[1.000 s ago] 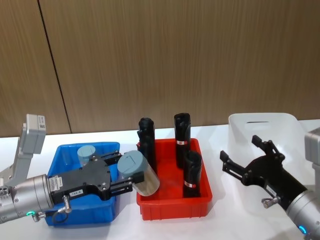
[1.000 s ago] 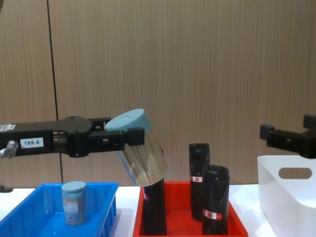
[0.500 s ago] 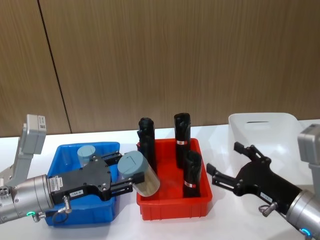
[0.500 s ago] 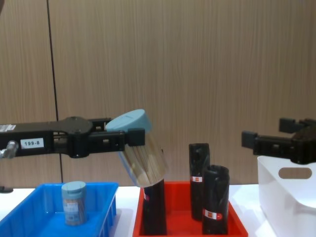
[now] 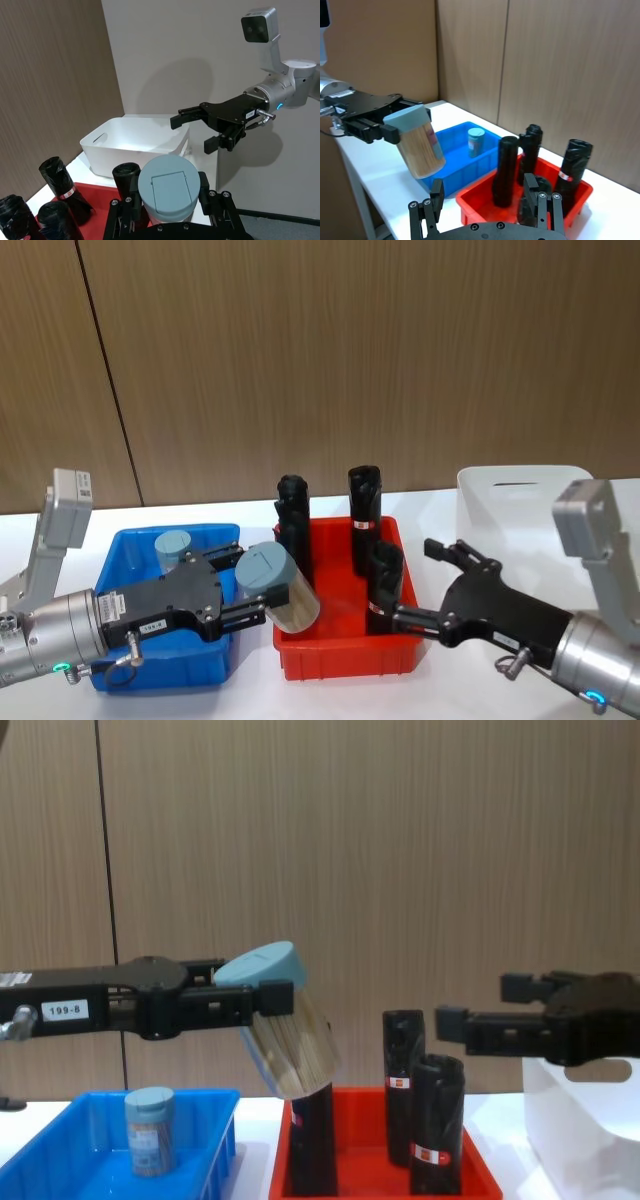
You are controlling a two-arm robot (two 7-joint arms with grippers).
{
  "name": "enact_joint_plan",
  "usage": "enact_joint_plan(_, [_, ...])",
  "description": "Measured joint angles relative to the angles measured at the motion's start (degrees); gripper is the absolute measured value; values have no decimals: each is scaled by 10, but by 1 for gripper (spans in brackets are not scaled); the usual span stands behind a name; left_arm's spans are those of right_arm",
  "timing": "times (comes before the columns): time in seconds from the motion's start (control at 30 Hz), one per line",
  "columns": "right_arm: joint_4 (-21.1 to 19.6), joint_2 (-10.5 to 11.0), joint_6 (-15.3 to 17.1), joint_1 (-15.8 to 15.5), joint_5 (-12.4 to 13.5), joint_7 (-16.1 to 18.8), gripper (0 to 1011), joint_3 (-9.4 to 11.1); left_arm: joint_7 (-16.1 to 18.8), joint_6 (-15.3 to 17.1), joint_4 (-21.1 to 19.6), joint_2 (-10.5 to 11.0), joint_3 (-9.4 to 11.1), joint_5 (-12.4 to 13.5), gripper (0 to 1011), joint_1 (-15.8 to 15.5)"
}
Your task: Pick the cotton swabs from the blue box and place them into the white box.
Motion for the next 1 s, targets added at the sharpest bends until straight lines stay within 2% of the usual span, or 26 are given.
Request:
enact_joint_plan(0.47, [30,-25,28,36,-17,45,1002,-23,0,0,0,0,0,0,659,0])
enact_joint_plan(1.0, [55,-52,37,66,-61,79,1002,-53,0,0,0,0,0,0,660,0])
